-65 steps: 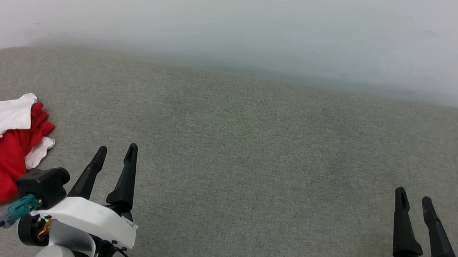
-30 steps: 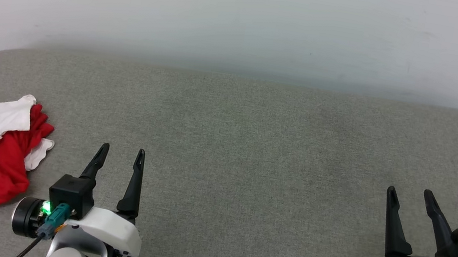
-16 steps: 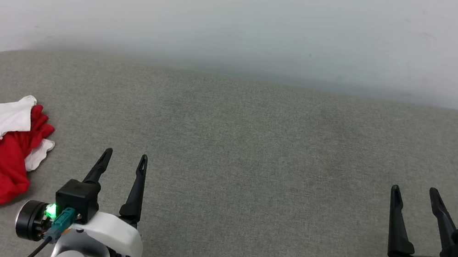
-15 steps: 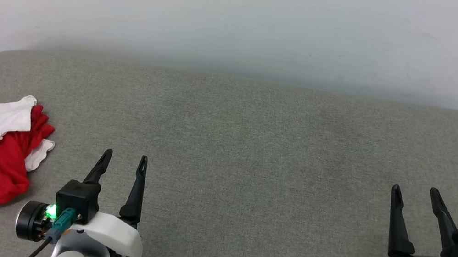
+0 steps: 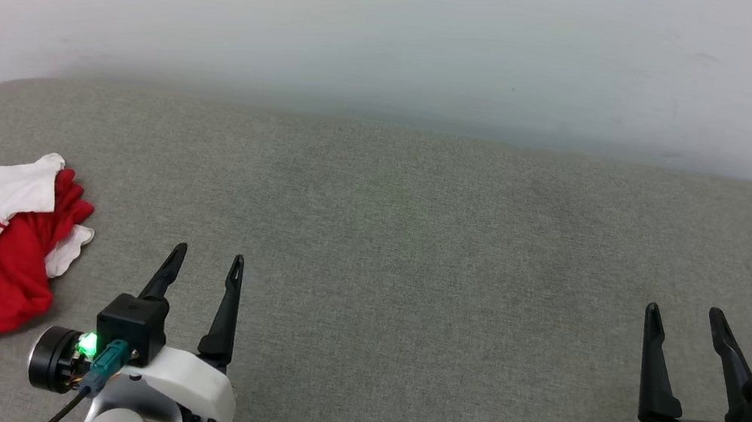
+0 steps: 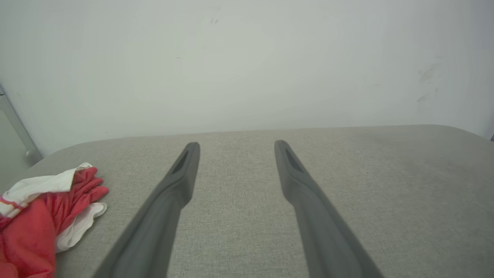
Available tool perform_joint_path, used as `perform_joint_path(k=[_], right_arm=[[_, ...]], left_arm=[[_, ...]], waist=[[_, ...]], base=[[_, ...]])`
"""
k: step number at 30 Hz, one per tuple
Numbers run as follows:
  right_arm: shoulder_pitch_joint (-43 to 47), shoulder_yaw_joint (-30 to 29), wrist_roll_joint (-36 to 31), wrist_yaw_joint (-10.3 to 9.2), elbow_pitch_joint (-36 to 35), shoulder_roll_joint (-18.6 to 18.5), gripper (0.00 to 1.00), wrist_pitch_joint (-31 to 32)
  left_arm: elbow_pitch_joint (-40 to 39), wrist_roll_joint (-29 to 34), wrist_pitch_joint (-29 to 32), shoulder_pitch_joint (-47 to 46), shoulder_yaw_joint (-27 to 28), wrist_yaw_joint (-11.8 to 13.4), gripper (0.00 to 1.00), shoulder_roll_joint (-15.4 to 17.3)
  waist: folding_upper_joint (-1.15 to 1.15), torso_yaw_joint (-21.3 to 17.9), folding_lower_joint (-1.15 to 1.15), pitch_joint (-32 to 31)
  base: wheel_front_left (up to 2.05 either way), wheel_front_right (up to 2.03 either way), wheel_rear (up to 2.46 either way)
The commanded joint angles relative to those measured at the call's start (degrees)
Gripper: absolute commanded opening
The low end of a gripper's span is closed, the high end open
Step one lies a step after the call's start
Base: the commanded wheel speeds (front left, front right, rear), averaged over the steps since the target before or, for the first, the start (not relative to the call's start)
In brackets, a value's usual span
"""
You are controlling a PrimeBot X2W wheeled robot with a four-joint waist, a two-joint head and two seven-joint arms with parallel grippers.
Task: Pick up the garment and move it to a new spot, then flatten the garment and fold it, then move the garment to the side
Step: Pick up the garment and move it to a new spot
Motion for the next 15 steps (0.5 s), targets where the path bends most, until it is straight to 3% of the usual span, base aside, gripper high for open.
perform_joint_path(k=[1, 8, 15], right_arm=[[-0.2, -0.1, 0.2, -0.02, 0.1, 0.3, 1.00, -0.2], [0.5, 0.4, 0.7, -0.02, -0.7, 0.3, 1.00, -0.1], [0.7, 1.7, 1.3, -0.02, -2.2, 0.3, 1.00, 0.5]], left_arm=[[0.2, -0.1, -0.2, -0.5, 0.3, -0.3, 1.00, -0.2], [0.3, -0.6, -0.2, -0.9, 0.8, -0.1, 1.00, -0.6], [0.0, -1.0, -0.2, -1.1, 2.4, -0.1, 1.00, -0.8]], waist=[[0.00, 0.3, 0.00, 0.0], [0.00, 2.7, 0.00, 0.4], [0.00, 8.3, 0.00, 0.9]], base=[[0.00, 0.00, 0.00], [0.00, 0.00, 0.00], [0.00, 0.00, 0.00]])
